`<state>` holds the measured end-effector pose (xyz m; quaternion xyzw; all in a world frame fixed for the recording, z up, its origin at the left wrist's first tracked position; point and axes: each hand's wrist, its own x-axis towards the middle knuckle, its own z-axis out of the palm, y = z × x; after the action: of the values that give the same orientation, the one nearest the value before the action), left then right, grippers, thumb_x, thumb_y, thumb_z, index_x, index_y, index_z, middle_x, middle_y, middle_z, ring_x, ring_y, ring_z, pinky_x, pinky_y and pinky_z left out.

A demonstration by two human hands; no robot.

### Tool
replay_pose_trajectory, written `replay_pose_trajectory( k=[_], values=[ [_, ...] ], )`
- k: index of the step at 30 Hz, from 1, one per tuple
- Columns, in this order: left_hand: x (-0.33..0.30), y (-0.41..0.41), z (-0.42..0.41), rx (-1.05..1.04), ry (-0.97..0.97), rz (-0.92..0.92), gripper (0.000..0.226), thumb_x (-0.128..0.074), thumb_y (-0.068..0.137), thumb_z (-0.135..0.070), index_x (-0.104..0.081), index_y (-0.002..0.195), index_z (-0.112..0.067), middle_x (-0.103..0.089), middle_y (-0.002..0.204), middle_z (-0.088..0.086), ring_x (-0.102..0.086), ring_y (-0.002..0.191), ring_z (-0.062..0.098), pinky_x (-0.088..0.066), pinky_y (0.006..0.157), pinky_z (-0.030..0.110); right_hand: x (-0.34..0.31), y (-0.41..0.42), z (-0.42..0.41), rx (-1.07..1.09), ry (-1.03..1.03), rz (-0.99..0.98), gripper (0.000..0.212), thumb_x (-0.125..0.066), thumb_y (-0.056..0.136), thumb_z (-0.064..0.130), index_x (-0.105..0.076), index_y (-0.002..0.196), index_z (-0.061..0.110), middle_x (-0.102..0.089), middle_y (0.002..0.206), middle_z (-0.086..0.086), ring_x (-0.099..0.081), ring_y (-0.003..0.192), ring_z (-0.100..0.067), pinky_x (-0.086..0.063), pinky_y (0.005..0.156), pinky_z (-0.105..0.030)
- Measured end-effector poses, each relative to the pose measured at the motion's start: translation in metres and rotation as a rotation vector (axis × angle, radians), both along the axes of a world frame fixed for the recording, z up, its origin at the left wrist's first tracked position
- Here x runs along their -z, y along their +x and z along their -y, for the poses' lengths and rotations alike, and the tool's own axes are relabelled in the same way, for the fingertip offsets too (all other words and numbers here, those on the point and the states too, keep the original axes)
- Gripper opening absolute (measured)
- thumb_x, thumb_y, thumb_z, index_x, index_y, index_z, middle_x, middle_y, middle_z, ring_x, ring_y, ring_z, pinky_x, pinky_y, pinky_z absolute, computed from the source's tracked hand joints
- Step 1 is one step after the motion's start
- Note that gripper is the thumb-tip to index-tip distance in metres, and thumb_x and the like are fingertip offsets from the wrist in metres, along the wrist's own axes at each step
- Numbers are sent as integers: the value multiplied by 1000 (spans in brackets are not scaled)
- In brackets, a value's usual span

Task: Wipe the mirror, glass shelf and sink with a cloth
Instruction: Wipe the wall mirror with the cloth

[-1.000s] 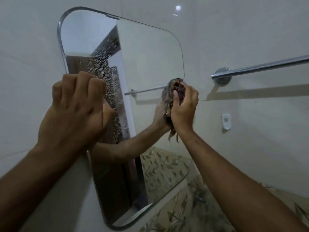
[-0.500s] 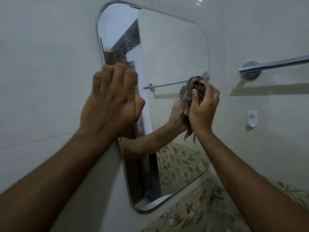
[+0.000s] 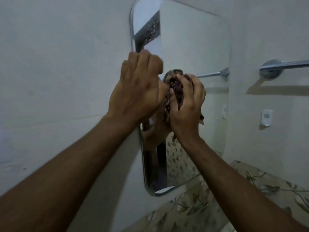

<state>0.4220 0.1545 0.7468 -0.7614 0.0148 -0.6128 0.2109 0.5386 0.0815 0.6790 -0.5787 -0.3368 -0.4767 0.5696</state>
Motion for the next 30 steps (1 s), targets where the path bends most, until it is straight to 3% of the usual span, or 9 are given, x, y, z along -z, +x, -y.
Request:
replay_pose_trajectory(
  k=[2,5,10,15,23,30],
  values=[
    [5,-8,1,87,-73,9,15,-48,80,-15,-52,93,-8,-50,95,12,-43,89,28,-33,77,37,20,-18,-5,-6,-60,67,45,-58,94,7,-52,138,11,-40,148,-18,-34,140,-34,-38,113,-52],
    [25,-18,-2,103,-105,-28,18,-51,77,-14,-54,93,-8,-54,99,12,-45,92,28,-36,78,38,72,-44,-10,-46,-179,139,60,-52,79,-7,-50,138,5,-39,149,-24,-29,144,-40,-32,115,-55],
    [48,-32,-6,153,-76,-208,20,-53,78,-12,-60,96,-7,-56,109,14,-46,102,26,-39,83,38,84,-50,-6,-77,-202,125,60,-50,78,-6,-48,137,7,-40,148,-26,-29,143,-43,-29,119,-51],
    [46,-43,-12,145,-122,-200,24,-48,81,-10,-60,101,-5,-55,111,17,-40,103,25,-35,86,37,51,-53,-10,-66,-156,106,58,-59,81,-8,-54,137,5,-41,148,-24,-29,143,-41,-29,119,-50],
    [58,-53,-18,-16,64,-328,18,-52,88,-14,-57,104,-8,-56,109,13,-47,103,29,-34,84,38,157,-73,-8,-67,-231,114,57,-60,80,-8,-53,134,8,-40,149,-21,-27,146,-41,-20,124,-48],
    [56,-51,-18,-96,59,-256,17,-52,91,-17,-59,100,-5,-58,105,17,-49,99,36,-35,83,43,94,-66,-6,-81,-191,52,53,-59,84,-4,-56,137,5,-42,149,-23,-28,145,-40,-29,117,-54]
  ],
)
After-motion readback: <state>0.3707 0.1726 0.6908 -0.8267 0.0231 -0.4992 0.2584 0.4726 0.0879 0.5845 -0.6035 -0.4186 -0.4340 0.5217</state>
